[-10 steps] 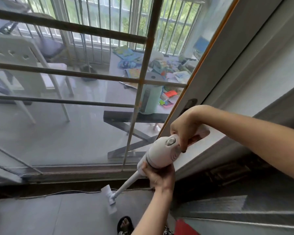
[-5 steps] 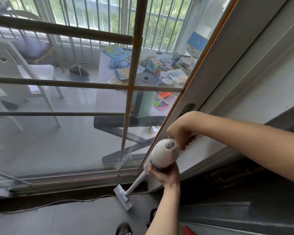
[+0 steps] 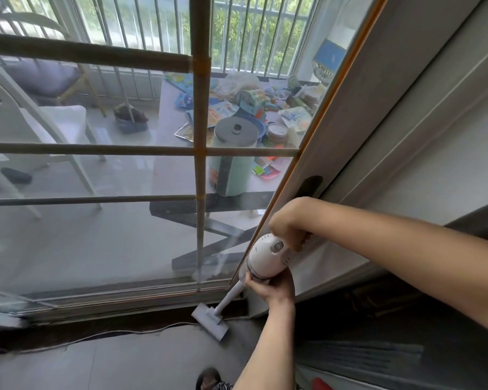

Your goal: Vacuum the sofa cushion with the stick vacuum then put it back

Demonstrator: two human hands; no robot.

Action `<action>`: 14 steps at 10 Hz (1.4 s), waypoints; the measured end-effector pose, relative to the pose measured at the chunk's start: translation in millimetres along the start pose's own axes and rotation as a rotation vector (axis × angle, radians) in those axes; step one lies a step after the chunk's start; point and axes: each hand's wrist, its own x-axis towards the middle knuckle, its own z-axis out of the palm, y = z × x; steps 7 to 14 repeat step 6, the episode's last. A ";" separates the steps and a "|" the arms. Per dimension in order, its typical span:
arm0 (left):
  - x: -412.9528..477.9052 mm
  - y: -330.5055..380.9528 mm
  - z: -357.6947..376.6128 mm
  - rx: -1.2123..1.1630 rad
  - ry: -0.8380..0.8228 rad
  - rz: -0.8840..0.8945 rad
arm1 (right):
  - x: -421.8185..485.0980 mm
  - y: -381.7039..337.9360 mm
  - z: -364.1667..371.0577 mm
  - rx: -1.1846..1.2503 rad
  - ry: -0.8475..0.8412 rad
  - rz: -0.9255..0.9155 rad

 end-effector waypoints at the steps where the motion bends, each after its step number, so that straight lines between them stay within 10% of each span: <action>1: 0.8 3.5 4.9 -0.325 -0.135 -0.191 | 7.3 4.8 5.4 0.038 0.016 0.005; 6: 11.4 32.0 8.5 -0.013 -0.161 -0.349 | 11.6 6.8 10.8 0.092 0.317 -0.063; 14: 11.4 32.0 8.5 -0.013 -0.161 -0.349 | 11.6 6.8 10.8 0.092 0.317 -0.063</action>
